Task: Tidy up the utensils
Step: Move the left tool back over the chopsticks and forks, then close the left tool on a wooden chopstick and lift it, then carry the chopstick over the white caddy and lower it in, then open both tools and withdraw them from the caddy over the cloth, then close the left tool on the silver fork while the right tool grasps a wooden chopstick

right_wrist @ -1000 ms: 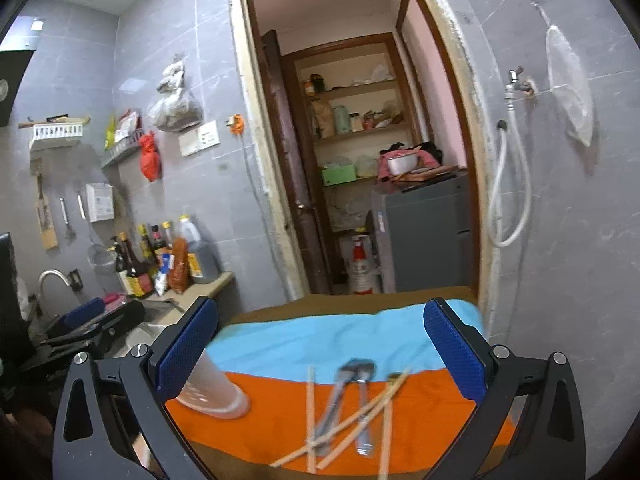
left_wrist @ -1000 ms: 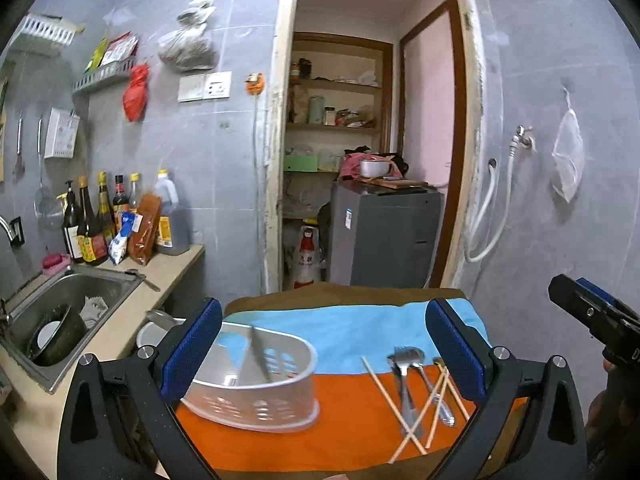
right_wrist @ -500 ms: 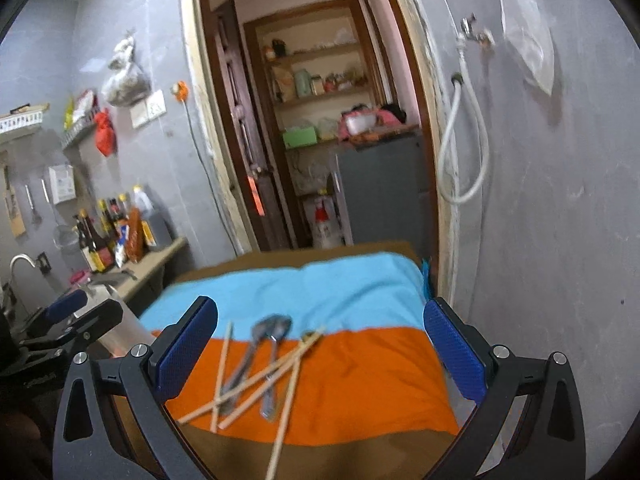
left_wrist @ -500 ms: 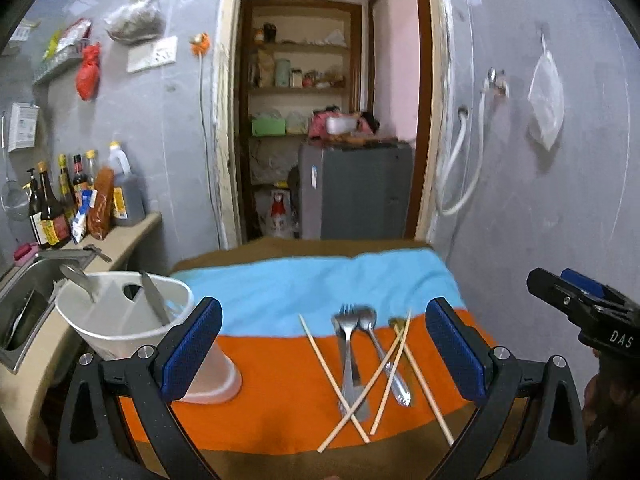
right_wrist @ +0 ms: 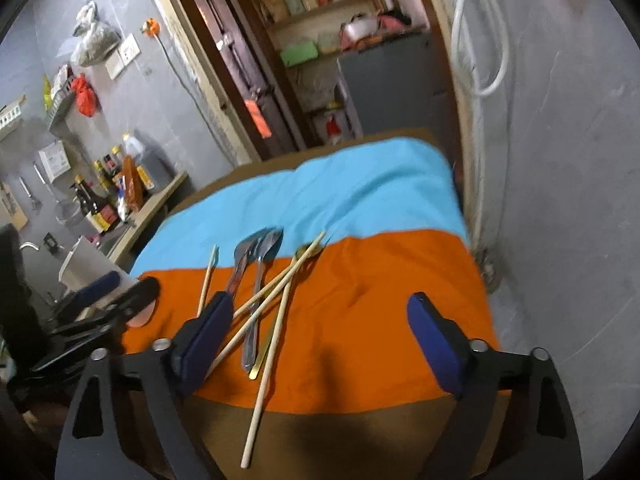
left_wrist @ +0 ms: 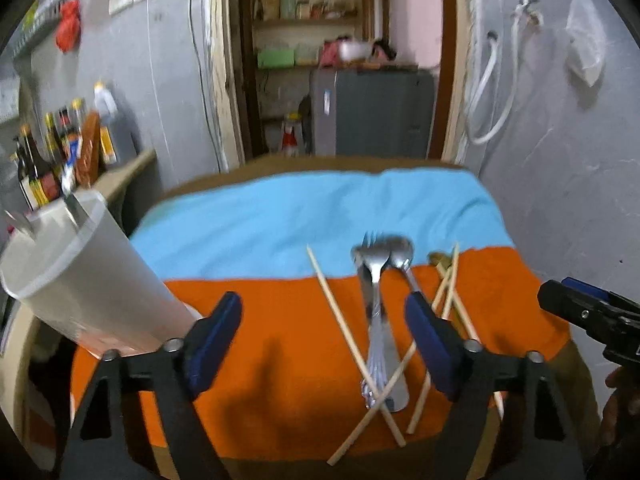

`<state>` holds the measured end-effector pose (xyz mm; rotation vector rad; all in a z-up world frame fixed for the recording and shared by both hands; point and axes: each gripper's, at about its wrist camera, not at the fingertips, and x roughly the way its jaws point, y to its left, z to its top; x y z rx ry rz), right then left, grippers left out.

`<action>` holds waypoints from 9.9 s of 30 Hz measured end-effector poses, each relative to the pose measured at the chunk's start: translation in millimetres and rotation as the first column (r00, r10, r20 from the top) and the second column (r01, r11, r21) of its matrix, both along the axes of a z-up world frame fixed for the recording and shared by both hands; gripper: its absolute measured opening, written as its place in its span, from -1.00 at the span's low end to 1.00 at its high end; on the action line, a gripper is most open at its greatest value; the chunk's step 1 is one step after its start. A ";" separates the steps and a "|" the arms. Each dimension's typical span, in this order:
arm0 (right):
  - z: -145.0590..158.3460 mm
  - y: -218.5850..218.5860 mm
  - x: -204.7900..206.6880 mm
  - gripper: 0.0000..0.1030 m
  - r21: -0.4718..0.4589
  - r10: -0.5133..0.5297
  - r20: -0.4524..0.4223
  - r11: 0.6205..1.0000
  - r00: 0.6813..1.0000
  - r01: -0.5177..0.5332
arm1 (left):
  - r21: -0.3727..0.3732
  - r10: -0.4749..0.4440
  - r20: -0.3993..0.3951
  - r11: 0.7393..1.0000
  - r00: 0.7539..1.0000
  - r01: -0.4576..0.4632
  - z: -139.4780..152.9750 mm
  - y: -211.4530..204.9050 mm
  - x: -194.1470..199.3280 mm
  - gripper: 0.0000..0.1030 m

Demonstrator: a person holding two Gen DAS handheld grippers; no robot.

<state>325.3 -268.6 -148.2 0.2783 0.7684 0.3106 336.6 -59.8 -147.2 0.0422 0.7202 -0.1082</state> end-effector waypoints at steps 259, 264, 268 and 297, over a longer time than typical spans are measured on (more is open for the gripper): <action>-20.1 -21.4 -4.6 0.47 0.146 0.021 -0.062 0.989 0.998 -0.011 | -0.071 -0.046 -0.088 0.997 0.995 0.039 -4.3 -7.6 15.6 0.46; -35.0 -16.1 16.3 0.13 0.177 0.057 -0.127 0.984 0.990 -0.034 | -0.097 -0.082 -0.144 0.993 0.986 0.069 -18.2 -9.7 38.2 -0.09; -41.4 -14.6 27.1 -0.21 0.192 0.063 -0.150 0.981 0.987 -0.034 | -0.120 -0.120 -0.182 0.988 0.976 0.099 -27.8 -11.1 53.6 -0.39; -45.5 13.5 100.7 -0.81 0.214 0.098 -0.305 0.976 0.947 -0.032 | -0.267 -0.112 -0.307 0.963 0.945 0.027 -33.8 8.0 99.7 -0.92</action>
